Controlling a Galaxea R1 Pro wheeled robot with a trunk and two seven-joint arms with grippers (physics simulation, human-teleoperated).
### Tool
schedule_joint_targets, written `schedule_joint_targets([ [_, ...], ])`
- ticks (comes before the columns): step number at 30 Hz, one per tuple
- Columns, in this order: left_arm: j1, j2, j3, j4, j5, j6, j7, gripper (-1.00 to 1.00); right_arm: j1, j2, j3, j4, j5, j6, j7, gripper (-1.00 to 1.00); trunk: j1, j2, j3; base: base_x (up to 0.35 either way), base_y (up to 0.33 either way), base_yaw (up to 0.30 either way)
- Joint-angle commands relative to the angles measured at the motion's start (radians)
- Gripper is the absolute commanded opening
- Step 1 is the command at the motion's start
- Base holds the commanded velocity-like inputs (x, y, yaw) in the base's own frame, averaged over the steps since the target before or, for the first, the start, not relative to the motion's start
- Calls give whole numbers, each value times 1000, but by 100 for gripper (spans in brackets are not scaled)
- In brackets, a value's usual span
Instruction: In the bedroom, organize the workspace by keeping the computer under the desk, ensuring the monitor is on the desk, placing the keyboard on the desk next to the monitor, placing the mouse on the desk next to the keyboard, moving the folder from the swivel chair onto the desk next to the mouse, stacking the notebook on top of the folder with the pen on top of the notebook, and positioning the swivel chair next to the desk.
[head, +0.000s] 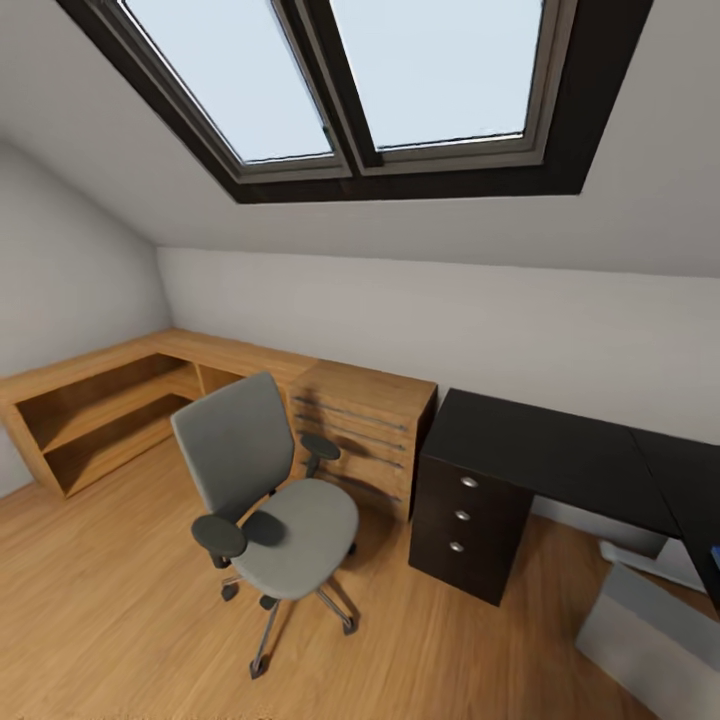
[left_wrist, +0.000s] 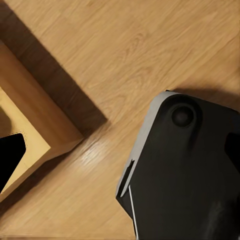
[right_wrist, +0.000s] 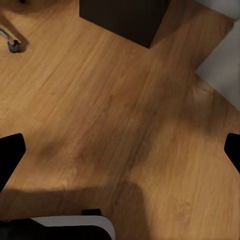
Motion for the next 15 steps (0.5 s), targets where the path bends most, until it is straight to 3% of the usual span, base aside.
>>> schedule_joint_targets([
  [1, 0, 0, 2, -2, -6, 0, 5, 100, -1, 1, 9, 2, -7, -4, -4, 100, -3, 5, 2, 0, 0, 236],
  [7, 0, 1, 2, -2, -6, 0, 5, 100, -1, 0, 8, 2, -7, -7, -5, 100, -26, 47, 25, 0, 0, 249],
  [15, 0, 2, 3, -2, -4, -1, 5, 100, -1, 1, 8, 2, -9, -26, -11, 100, -26, 47, 31, 0, 0, 257],
])
